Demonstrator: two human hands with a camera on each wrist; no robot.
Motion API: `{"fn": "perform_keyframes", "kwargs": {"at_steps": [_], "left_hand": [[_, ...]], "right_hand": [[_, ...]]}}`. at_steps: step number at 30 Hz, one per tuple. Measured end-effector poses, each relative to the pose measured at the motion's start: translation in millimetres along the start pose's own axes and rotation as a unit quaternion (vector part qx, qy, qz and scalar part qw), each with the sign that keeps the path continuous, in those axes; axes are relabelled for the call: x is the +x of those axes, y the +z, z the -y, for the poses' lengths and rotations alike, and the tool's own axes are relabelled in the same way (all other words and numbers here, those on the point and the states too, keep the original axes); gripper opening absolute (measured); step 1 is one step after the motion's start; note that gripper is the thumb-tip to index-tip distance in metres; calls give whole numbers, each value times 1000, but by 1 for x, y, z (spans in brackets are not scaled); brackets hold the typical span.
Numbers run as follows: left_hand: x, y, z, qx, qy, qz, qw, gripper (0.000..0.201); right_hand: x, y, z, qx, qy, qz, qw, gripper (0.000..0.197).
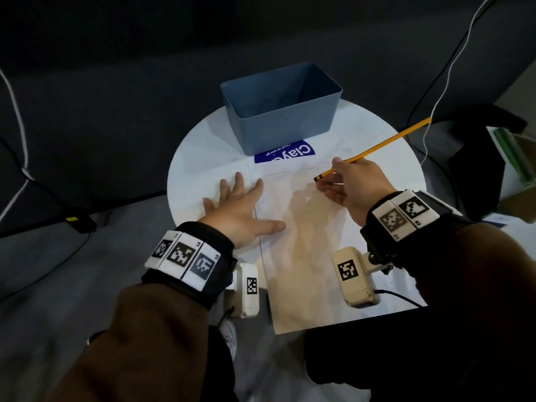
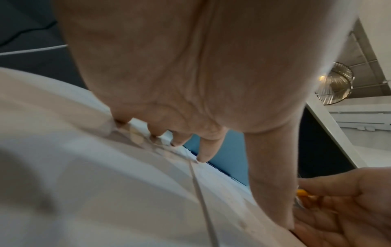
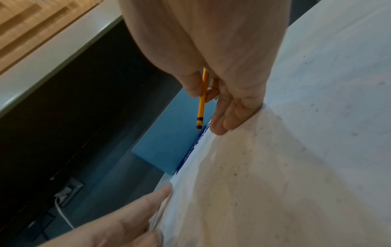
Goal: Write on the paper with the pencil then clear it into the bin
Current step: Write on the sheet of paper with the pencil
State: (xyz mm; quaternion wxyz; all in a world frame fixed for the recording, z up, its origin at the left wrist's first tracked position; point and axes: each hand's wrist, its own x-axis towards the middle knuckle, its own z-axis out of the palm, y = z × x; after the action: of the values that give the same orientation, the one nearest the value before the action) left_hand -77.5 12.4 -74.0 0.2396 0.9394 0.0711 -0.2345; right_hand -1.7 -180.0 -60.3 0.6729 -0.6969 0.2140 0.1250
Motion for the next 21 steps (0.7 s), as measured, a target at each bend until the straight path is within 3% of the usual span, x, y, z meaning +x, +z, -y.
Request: {"fn": "perform_keyframes", "kwargs": {"at_steps": [12,17,21], "left_hand": [[1,5,5,10,-19,-2,1000,109],[0,4,4,-1,-15,-1,1000,107],[1,4,3,0,-17,0,1000,107]], "right_hand": [[-5,0,-4,-86,-78,17,993,17],[-9,5,0,-163,-204,69,963,16],[-11,14,-2,-244,-258,89,930,17]]}}
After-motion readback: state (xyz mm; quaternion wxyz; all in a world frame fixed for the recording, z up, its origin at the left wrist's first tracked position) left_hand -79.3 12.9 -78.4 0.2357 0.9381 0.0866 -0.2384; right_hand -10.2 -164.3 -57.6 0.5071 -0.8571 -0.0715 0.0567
